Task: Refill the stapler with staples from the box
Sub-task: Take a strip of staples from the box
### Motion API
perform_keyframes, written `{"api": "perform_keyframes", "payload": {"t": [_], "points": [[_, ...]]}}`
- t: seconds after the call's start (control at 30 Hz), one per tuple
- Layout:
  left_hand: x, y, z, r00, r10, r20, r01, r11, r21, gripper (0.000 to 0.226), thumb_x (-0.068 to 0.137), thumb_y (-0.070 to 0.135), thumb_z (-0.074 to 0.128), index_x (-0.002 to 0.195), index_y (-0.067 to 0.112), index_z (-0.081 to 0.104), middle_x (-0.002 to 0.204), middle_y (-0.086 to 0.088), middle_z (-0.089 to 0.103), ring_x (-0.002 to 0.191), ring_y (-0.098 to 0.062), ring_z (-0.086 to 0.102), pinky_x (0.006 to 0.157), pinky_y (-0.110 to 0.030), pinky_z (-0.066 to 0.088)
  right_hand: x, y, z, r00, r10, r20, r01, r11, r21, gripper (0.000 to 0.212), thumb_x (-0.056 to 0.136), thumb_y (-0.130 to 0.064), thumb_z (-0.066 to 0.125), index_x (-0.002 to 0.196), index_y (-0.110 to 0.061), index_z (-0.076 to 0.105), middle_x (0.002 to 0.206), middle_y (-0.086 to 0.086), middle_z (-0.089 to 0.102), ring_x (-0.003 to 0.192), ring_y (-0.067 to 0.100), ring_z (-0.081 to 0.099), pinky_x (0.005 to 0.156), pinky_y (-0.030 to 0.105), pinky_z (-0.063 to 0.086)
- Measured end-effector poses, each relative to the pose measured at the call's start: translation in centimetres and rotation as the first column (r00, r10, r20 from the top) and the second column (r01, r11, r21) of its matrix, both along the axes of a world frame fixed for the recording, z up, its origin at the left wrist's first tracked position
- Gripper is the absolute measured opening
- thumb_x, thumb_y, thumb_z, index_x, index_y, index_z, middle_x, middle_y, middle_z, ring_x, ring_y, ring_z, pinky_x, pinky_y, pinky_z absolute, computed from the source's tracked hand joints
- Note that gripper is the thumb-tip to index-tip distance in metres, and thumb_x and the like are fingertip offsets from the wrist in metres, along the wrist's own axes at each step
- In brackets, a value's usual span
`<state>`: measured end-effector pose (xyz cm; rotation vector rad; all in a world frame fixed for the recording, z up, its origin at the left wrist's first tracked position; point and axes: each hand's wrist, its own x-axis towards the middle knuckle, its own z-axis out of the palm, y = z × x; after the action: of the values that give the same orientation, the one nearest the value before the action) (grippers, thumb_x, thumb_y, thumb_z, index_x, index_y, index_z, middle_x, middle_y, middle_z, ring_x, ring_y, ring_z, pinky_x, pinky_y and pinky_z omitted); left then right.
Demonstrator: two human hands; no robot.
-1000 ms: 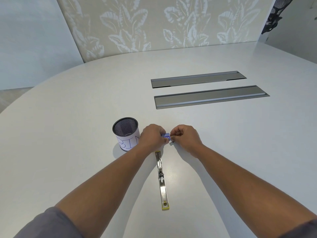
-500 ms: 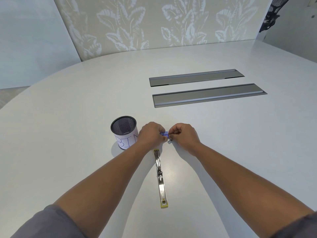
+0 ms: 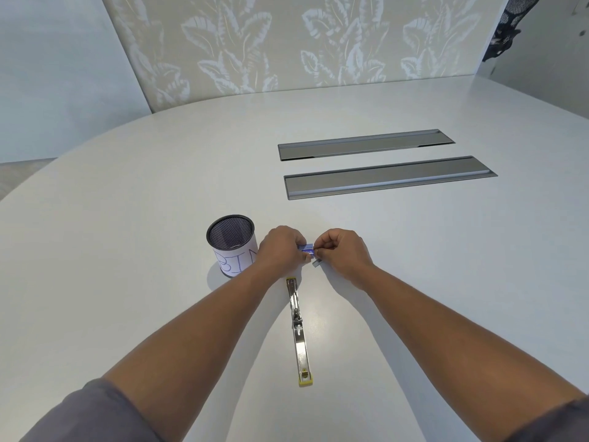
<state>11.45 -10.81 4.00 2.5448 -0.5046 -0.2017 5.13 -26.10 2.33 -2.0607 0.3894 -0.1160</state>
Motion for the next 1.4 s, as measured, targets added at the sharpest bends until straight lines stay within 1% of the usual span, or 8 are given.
{"api": "perform_keyframes", "payload": {"t": [0.1,0.23,0.53,0.7,1.03,1.27,1.33,1.4], "points": [[0.0,0.1,0.0,1.000,0.002,-0.003,-0.002,1.000,-0.004,0.025,0.077,0.029,0.084,0.099,0.019,0.078,0.093,0.004,0.067,0.087,-0.021,0.061,0.067,-0.027,0.038,0.0,0.0,0.0,1.000,0.003,0.002,-0.003,1.000,-0.001,0.017,0.079,-0.009,0.075,0.078,-0.026,0.074,0.072,-0.011,0.078,0.070,0.005,0.075,0.084,0.045,0.061],[-0.1,0.2,0.1,1.000,0.001,-0.008,-0.001,1.000,-0.002,0.025,0.078,0.030,0.083,0.101,0.020,0.079,0.093,0.004,0.067,0.088,-0.020,0.061,0.065,-0.026,0.037,0.1,0.0,-0.2,1.000,-0.003,0.003,0.003,1.000,-0.012,0.017,0.078,-0.011,0.076,0.077,-0.027,0.075,0.073,-0.011,0.078,0.074,0.009,0.075,0.084,0.046,0.061],[-0.2,0.1,0.3,1.000,0.010,-0.015,-0.010,1.000,0.020,0.035,0.079,0.033,0.083,0.111,0.022,0.076,0.112,0.003,0.072,0.104,-0.021,0.065,0.079,-0.031,0.050,0.1,-0.1,-0.3,1.000,0.003,0.009,-0.003,1.000,-0.030,0.017,0.078,-0.011,0.075,0.078,-0.028,0.075,0.072,-0.012,0.077,0.075,0.010,0.075,0.084,0.046,0.060],[-0.3,0.1,0.4,1.000,0.015,-0.016,-0.015,1.000,0.022,0.038,0.079,0.033,0.083,0.115,0.022,0.075,0.117,0.002,0.071,0.108,-0.022,0.065,0.086,-0.033,0.053,0.2,0.0,-0.5,1.000,0.000,0.014,0.001,0.999,-0.038,0.017,0.078,-0.011,0.074,0.077,-0.028,0.074,0.072,-0.012,0.077,0.077,0.012,0.075,0.083,0.046,0.060],[-0.6,0.1,0.3,1.000,0.011,0.017,-0.012,1.000,0.024,0.031,0.081,0.031,0.080,0.110,0.020,0.076,0.113,-0.001,0.069,0.108,-0.025,0.063,0.081,-0.031,0.050,-0.2,0.0,-1.0,0.998,0.001,0.070,0.001,1.000,-0.026,0.012,0.081,-0.017,0.074,0.079,-0.029,0.074,0.076,-0.011,0.077,0.079,0.013,0.074,0.083,0.044,0.061],[-1.0,0.3,0.2,0.999,0.036,-0.010,-0.036,0.999,-0.018,0.051,0.082,0.034,0.080,0.129,0.021,0.068,0.128,-0.001,0.068,0.117,-0.025,0.062,0.087,-0.031,0.047,-1.6,0.1,-1.2,0.992,0.026,0.126,-0.023,0.999,-0.022,0.016,0.086,-0.009,0.069,0.088,-0.023,0.076,0.080,-0.007,0.076,0.067,0.006,0.064,0.067,0.025,0.051],[-1.0,0.4,0.2,0.999,0.036,-0.024,-0.037,0.999,-0.036,0.055,0.080,0.034,0.082,0.131,0.021,0.067,0.129,-0.001,0.067,0.118,-0.024,0.062,0.087,-0.029,0.045,-2.0,0.1,-1.2,0.991,0.044,0.126,-0.040,0.999,-0.033,0.019,0.085,-0.005,0.068,0.091,-0.020,0.076,0.083,-0.005,0.076,0.069,0.009,0.065,0.069,0.027,0.053],[-1.0,0.5,0.2,0.999,0.035,-0.038,-0.037,0.998,-0.050,0.058,0.079,0.033,0.083,0.133,0.021,0.065,0.130,-0.002,0.067,0.119,-0.023,0.062,0.086,-0.027,0.044,-2.3,0.2,-1.3,0.989,0.061,0.132,-0.053,0.997,-0.058,0.019,0.085,-0.003,0.067,0.092,-0.018,0.076,0.087,-0.002,0.077,0.078,0.017,0.070,0.076,0.031,0.056]]}}
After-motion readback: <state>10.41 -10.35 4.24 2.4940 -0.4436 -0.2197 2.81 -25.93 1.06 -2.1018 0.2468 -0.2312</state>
